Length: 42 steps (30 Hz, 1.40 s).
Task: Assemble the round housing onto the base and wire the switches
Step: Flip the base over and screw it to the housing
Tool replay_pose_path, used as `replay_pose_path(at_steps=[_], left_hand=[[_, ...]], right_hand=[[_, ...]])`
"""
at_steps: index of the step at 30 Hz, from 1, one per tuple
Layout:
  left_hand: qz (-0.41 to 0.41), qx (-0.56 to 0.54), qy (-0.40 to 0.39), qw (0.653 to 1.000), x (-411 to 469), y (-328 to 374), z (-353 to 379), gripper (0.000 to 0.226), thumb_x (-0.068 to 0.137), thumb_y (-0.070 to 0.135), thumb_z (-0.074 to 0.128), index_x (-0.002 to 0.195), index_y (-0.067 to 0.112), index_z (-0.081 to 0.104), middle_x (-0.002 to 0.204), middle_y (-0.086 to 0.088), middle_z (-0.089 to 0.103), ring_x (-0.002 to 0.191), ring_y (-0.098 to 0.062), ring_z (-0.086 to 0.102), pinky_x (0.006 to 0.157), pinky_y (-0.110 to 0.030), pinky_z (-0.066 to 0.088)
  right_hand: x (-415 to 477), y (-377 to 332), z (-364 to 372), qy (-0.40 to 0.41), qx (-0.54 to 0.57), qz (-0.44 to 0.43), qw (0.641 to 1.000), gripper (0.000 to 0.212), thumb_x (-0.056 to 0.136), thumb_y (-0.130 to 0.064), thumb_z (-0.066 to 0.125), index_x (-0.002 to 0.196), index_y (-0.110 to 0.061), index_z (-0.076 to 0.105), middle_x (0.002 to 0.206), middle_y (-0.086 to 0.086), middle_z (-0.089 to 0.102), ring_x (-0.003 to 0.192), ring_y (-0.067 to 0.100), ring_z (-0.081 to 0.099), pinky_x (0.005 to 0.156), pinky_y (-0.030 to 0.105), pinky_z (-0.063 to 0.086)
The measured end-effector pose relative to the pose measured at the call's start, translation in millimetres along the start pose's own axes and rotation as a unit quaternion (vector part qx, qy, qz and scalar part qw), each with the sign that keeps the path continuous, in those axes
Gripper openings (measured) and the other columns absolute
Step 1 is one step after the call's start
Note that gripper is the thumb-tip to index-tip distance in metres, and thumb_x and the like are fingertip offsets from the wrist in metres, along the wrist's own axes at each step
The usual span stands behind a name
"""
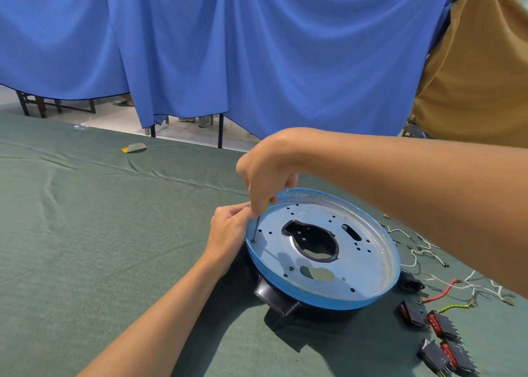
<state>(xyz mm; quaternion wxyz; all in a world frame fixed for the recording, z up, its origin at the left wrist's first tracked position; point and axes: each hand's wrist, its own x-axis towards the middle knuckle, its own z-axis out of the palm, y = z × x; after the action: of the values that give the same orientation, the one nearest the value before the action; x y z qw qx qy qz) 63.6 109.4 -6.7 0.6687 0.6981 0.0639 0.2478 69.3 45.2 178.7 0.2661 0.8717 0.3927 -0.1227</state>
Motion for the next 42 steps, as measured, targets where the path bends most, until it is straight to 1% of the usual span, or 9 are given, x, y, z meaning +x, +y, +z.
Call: replay_pose_path(at_steps=[6, 8, 11, 16, 21, 27, 31, 36, 42], left_hand=[[-0.026, -0.013, 0.006, 1.0, 1.5, -1.3, 0.6, 0.033, 0.076, 0.025, 0.055, 0.045, 0.016, 0.059, 0.051, 0.007, 0.051, 0.059, -0.015, 0.041, 0.064, -0.034, 0.034], [-0.029, -0.022, 0.0, 0.999, 0.9, -0.3, 0.7, 0.03, 0.076, 0.026, 0.055, 0.052, 0.015, 0.067, 0.06, 0.0, 0.064, 0.066, -0.021, 0.047, 0.067, -0.036, 0.04], [-0.032, -0.023, -0.002, 0.999, 1.0, 0.4, -0.2, 0.029, 0.071, 0.028, 0.055, 0.045, 0.017, 0.059, 0.058, 0.001, 0.057, 0.065, -0.02, 0.043, 0.067, -0.034, 0.036], [-0.034, -0.022, -0.006, 0.999, 0.9, 1.5, 1.4, 0.029, 0.068, 0.021, 0.05, 0.045, 0.026, 0.066, 0.053, 0.01, 0.057, 0.06, -0.014, 0.043, 0.063, -0.032, 0.035], [-0.04, -0.025, -0.006, 0.999, 4.4, -2.0, 1.8, 0.037, 0.062, 0.027, 0.052, 0.07, -0.006, 0.067, 0.073, -0.008, 0.059, 0.071, -0.022, 0.043, 0.069, -0.037, 0.035], [-0.045, -0.026, -0.011, 0.999, 3.8, 0.0, 0.6, 0.03, 0.065, 0.022, 0.05, 0.072, 0.002, 0.072, 0.075, -0.01, 0.062, 0.073, -0.023, 0.046, 0.071, -0.037, 0.036], [-0.039, -0.018, -0.01, 0.999, 3.2, -1.3, -0.4, 0.026, 0.07, 0.024, 0.05, 0.054, 0.017, 0.068, 0.062, -0.001, 0.061, 0.066, -0.022, 0.045, 0.066, -0.037, 0.037], [-0.035, -0.023, -0.017, 0.999, 3.0, -1.9, -0.8, 0.045, 0.082, 0.007, 0.051, 0.041, 0.022, 0.058, 0.047, 0.011, 0.047, 0.057, -0.018, 0.037, 0.059, -0.031, 0.033], [-0.069, -0.072, -0.045, 0.994, 4.5, -0.2, 0.8, 0.039, 0.084, 0.003, 0.049, 0.054, 0.016, 0.069, 0.063, 0.0, 0.068, 0.061, -0.014, 0.06, 0.059, -0.024, 0.049]], right_hand=[[-0.1, 3.9, 10.7, 0.12, 0.004, -0.041, 0.992, 0.028, 0.088, -0.015, 0.058, 0.06, -0.012, 0.058, 0.056, -0.002, 0.066, 0.07, 0.02, 0.068, 0.058, 0.028, 0.054], [3.1, 1.0, 14.4, 0.123, 0.006, -0.024, 0.992, 0.031, 0.086, -0.008, 0.05, 0.056, -0.01, 0.054, 0.052, -0.001, 0.064, 0.057, 0.019, 0.061, 0.048, 0.024, 0.049], [4.2, 1.9, 13.4, 0.087, 0.019, 0.0, 0.996, 0.031, 0.09, -0.018, 0.053, 0.06, -0.01, 0.054, 0.053, 0.0, 0.058, 0.041, 0.015, 0.046, 0.033, 0.013, 0.032], [-4.2, 11.8, 10.3, 0.098, 0.015, -0.026, 0.995, 0.018, 0.086, -0.026, 0.067, 0.077, -0.01, 0.065, 0.055, -0.002, 0.058, 0.051, 0.012, 0.051, 0.042, 0.018, 0.037], [-1.9, 20.0, 26.6, 0.149, 0.044, -0.006, 0.988, 0.037, 0.09, -0.017, 0.049, 0.055, -0.009, 0.055, 0.052, 0.004, 0.066, 0.052, 0.021, 0.058, 0.056, 0.029, 0.053], [-9.5, 25.5, 20.9, 0.103, 0.08, -0.028, 0.991, 0.022, 0.088, -0.027, 0.065, 0.098, -0.008, 0.068, 0.083, 0.004, 0.071, 0.064, 0.013, 0.061, 0.04, 0.015, 0.041], [-5.3, 17.9, 23.6, 0.182, 0.075, -0.041, 0.98, 0.019, 0.089, -0.023, 0.061, 0.078, -0.008, 0.068, 0.058, -0.001, 0.068, 0.057, -0.006, 0.049, 0.054, 0.023, 0.05], [4.4, 9.3, 22.8, 0.182, 0.121, 0.007, 0.976, 0.034, 0.088, -0.014, 0.053, 0.054, -0.008, 0.052, 0.044, 0.006, 0.059, 0.039, 0.019, 0.052, 0.048, 0.023, 0.048], [-6.6, 13.3, 11.4, 0.097, 0.088, -0.018, 0.991, 0.022, 0.089, -0.027, 0.065, 0.088, -0.005, 0.065, 0.065, 0.004, 0.062, 0.052, 0.017, 0.062, 0.044, 0.017, 0.043]])
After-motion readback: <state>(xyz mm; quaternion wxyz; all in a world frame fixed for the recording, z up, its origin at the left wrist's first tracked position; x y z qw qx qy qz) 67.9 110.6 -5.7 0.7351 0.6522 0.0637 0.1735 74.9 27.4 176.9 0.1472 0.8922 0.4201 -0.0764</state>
